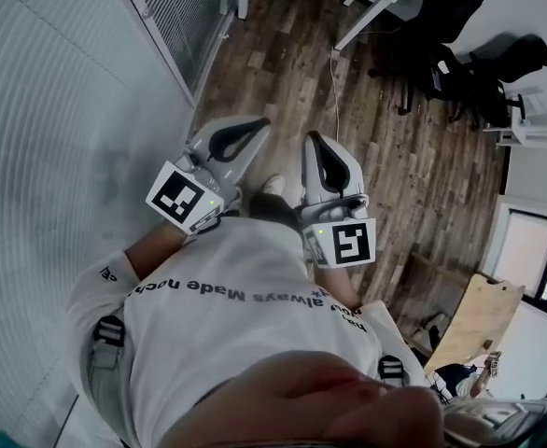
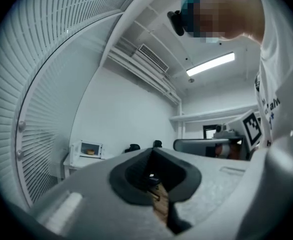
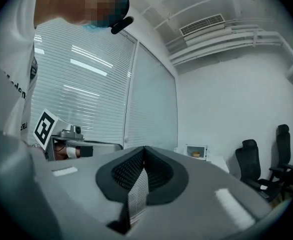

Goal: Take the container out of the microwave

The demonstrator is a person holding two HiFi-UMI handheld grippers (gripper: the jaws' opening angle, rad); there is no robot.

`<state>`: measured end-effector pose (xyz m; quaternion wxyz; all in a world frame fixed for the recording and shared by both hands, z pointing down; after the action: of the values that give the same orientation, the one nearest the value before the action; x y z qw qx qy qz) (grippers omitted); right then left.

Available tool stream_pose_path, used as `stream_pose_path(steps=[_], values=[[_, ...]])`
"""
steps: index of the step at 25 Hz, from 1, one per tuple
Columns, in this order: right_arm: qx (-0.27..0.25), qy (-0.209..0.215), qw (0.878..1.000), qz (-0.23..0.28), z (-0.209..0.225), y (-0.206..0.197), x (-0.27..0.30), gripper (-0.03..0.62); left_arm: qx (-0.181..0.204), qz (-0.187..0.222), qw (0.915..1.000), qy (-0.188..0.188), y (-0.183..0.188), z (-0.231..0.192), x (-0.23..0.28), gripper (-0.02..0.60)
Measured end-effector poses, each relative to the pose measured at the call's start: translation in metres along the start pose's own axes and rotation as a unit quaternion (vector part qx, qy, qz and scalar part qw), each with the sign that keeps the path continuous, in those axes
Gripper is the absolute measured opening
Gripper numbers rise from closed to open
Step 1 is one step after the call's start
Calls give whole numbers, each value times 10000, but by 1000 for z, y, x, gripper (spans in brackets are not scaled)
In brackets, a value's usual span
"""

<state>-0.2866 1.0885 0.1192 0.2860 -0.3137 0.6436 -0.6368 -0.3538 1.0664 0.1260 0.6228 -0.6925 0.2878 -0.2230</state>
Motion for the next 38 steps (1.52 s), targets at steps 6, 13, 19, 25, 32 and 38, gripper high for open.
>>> stream_pose_path(steps=[6, 13, 19, 25, 32, 38], values=[[207, 99, 9997, 106, 39, -15, 18, 2, -36, -134, 9999, 34, -15, -14, 41, 3], [322, -187, 9991, 220, 170, -14, 16, 2, 92, -182, 9997, -102, -10, -11, 170, 3], [378, -387, 9977, 414, 295, -13, 2, 2, 151, -159, 9992, -332, -15, 4, 299, 3], [364, -343, 9975, 493, 387, -19, 2, 2, 60, -136, 9994, -313, -25, 8, 389, 3], [506, 64, 9979, 394, 428, -25, 41, 2, 61, -133, 9999, -24, -24, -22, 433, 3], [527, 349, 9976, 280, 451, -28, 100, 2, 43, -111, 9996, 245, -25, -80, 460, 3]])
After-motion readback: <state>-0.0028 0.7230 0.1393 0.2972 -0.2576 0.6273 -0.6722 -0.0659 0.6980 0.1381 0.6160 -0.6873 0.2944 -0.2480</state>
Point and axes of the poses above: the fingertips, and each gripper's own axes: x forward along the fingers, z to its right, y out of its top, the point moved 1 cm from there along -x, backward along the fingers, and after that the axes turned 12 degrees about y, right-handed, at the moved point
